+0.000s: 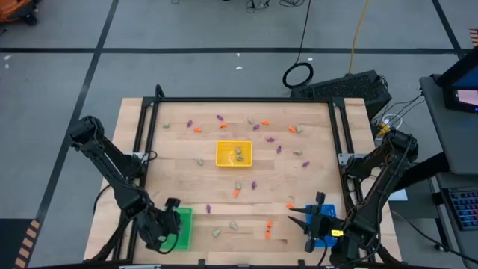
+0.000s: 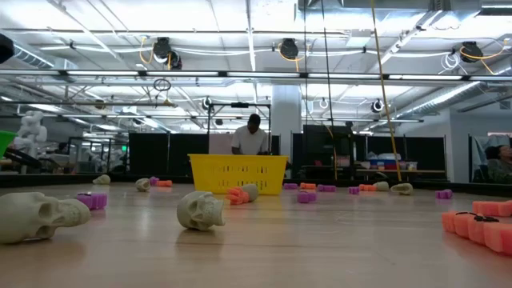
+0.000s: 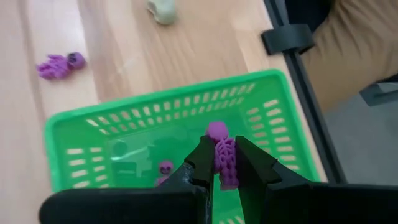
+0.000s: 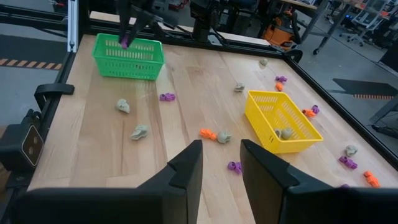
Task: Sort Halloween decoration
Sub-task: Put the purple skeleton toy in the green basket, then put the white skull toy in the yellow basket
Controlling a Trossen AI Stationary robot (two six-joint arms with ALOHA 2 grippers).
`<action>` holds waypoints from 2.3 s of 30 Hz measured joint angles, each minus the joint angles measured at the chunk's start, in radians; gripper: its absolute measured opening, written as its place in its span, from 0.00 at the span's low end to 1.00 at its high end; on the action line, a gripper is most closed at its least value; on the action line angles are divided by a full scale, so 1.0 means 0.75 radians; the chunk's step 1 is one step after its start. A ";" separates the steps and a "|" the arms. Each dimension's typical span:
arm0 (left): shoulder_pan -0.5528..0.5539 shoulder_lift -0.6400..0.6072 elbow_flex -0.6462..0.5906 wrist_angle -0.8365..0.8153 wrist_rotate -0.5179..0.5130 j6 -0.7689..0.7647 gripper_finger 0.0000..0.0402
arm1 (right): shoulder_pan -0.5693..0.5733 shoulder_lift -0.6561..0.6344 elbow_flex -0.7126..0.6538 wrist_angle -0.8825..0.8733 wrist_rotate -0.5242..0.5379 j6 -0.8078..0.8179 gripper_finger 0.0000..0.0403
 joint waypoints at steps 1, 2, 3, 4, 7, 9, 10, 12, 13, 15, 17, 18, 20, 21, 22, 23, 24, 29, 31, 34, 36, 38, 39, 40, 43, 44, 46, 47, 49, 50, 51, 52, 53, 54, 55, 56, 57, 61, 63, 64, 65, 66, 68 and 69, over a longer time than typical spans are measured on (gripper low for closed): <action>0.000 0.000 0.000 -0.005 -0.012 0.000 0.10 | 0.000 0.000 0.000 0.000 0.000 0.000 0.23; 0.001 0.000 0.000 -0.008 -0.023 0.000 0.10 | 0.000 0.000 0.000 0.000 0.000 0.000 0.23; 0.001 0.000 0.000 -0.007 -0.031 0.000 0.10 | 0.000 0.000 0.000 0.000 0.000 0.000 0.23; 0.001 0.000 0.000 -0.007 -0.034 0.000 0.10 | 0.000 0.000 0.000 0.000 0.000 0.000 0.23; 0.000 0.000 0.000 -0.007 -0.041 -0.001 0.10 | 0.000 0.000 0.000 0.000 0.000 0.000 0.23; 0.001 0.000 0.000 -0.007 -0.041 -0.001 0.10 | 0.000 0.000 0.000 0.000 -0.001 0.000 0.23; 0.001 0.000 0.000 -0.006 -0.042 -0.001 0.10 | 0.000 0.000 0.000 0.000 0.000 0.000 0.23; 0.001 0.000 0.000 -0.007 -0.042 -0.001 0.10 | 0.000 0.000 0.000 0.000 0.000 0.000 0.23; 0.001 0.000 0.000 -0.007 -0.042 -0.001 0.10 | 0.000 0.000 0.000 0.000 -0.001 0.000 0.23; 0.001 0.000 0.000 -0.007 -0.046 -0.002 0.10 | 0.000 0.000 0.000 0.000 -0.001 0.000 0.23; 0.001 0.000 0.000 -0.007 -0.051 -0.002 0.12 | 0.000 0.000 0.000 0.000 -0.001 0.000 0.23; 0.000 0.000 0.000 -0.007 -0.060 -0.002 0.14 | 0.000 0.000 0.000 0.000 -0.001 0.000 0.23; 0.001 0.000 0.000 -0.016 -0.098 -0.001 0.19 | 0.000 0.000 0.000 0.000 -0.001 0.000 0.23; 0.001 0.000 0.000 -0.026 -0.126 -0.001 0.22 | 0.000 0.000 0.000 0.000 -0.001 0.000 0.23; 0.001 0.000 0.000 -0.038 -0.149 -0.002 0.25 | 0.000 0.000 0.000 0.000 -0.001 0.000 0.23; 0.001 0.000 0.000 -0.050 -0.164 -0.002 0.29 | 0.000 0.000 0.000 0.000 -0.001 0.000 0.23; 0.001 0.000 -0.001 -0.053 -0.167 -0.002 0.32 | 0.000 0.000 0.000 0.000 -0.001 0.000 0.23; 0.001 0.000 -0.001 -0.041 -0.151 -0.002 0.44 | 0.000 0.000 0.000 0.000 -0.001 0.000 0.23; 0.001 0.000 -0.001 -0.029 -0.129 -0.002 0.46 | 0.000 0.000 0.000 0.000 -0.001 0.000 0.23; 0.001 0.000 -0.001 -0.009 -0.097 -0.003 0.46 | -0.006 0.000 0.000 0.000 0.013 0.001 0.23; 0.003 0.000 -0.001 0.025 -0.100 -0.003 0.46 | -0.017 0.000 0.000 -0.001 0.046 0.013 0.23; 0.019 0.000 -0.001 0.061 -0.109 -0.001 0.46 | -0.040 0.008 0.000 0.001 0.076 0.044 0.23; 0.032 -0.003 -0.001 0.075 -0.110 -0.001 0.46 | -0.056 0.015 0.000 -0.001 0.086 0.066 0.23; 0.046 -0.007 0.002 0.075 -0.115 -0.001 0.46 | -0.072 0.024 0.000 -0.002 0.104 0.093 0.23; 0.100 -0.017 0.025 0.069 -0.152 0.054 0.46 | -0.165 0.034 -0.001 -0.006 0.088 0.147 0.23; 0.117 -0.023 0.034 0.069 -0.180 0.105 0.46 | -0.205 0.033 -0.001 -0.008 0.053 0.156 0.23; 0.153 -0.026 0.061 0.069 -0.263 0.227 0.46 | -0.290 0.027 -0.001 -0.018 -0.059 0.151 0.23; 0.173 -0.026 0.075 0.072 -0.308 0.288 0.46 | -0.333 0.020 -0.001 -0.028 -0.120 0.142 0.23; 0.208 -0.026 0.102 0.070 -0.416 0.412 0.46 | -0.424 -0.004 -0.001 -0.061 -0.232 0.114 0.23; 0.225 -0.026 0.113 0.080 -0.470 0.469 0.46 | -0.470 -0.021 -0.001 -0.088 -0.288 0.097 0.23; 0.243 -0.026 0.120 0.099 -0.531 0.525 0.46 | -0.515 -0.035 -0.001 -0.120 -0.335 0.082 0.23; 0.258 -0.026 0.125 0.120 -0.593 0.581 0.46 | -0.566 -0.053 -0.001 -0.165 -0.380 0.071 0.23; 0.276 -0.026 0.127 0.149 -0.656 0.641 0.46 | -0.616 -0.069 -0.001 -0.214 -0.427 0.062 0.23; 0.298 -0.026 0.129 0.179 -0.710 0.693 0.46 | -0.668 -0.086 -0.001 -0.260 -0.473 0.042 0.23; 0.318 -0.026 0.129 0.212 -0.752 0.739 0.46 | -0.724 -0.104 -0.001 -0.300 -0.527 0.022 0.23; 0.338 -0.026 0.129 0.242 -0.778 0.782 0.46 | -0.780 -0.121 -0.001 -0.343 -0.578 -0.005 0.23; 0.359 -0.026 0.129 0.270 -0.784 0.818 0.46 | -0.835 -0.137 -0.001 -0.382 -0.634 -0.031 0.24; 0.434 -0.026 0.129 0.339 -0.778 0.842 0.46 | -1.059 -0.170 -0.001 -0.498 -0.815 -0.157 0.28; 0.465 -0.025 0.129 0.360 -0.776 0.814 0.46 | -1.153 -0.171 0.000 -0.551 -0.867 -0.199 0.31; 0.478 -0.021 0.129 0.374 -0.775 0.784 0.46 | -1.196 -0.171 -0.002 -0.573 -0.878 -0.218 0.32; 0.492 -0.016 0.127 0.394 -0.774 0.752 0.46 | -1.233 -0.171 -0.010 -0.582 -0.891 -0.239 0.34; 0.503 -0.010 0.118 0.419 -0.773 0.722 0.46 | -1.273 -0.172 -0.021 -0.581 -0.914 -0.268 0.36; 0.516 -0.003 0.099 0.432 -0.770 0.674 0.46 | -1.337 -0.171 -0.051 -0.571 -0.952 -0.327 0.40; 0.520 0.002 0.094 0.439 -0.770 0.670 0.46 | -1.363 -0.171 -0.068 -0.564 -0.955 -0.353 0.41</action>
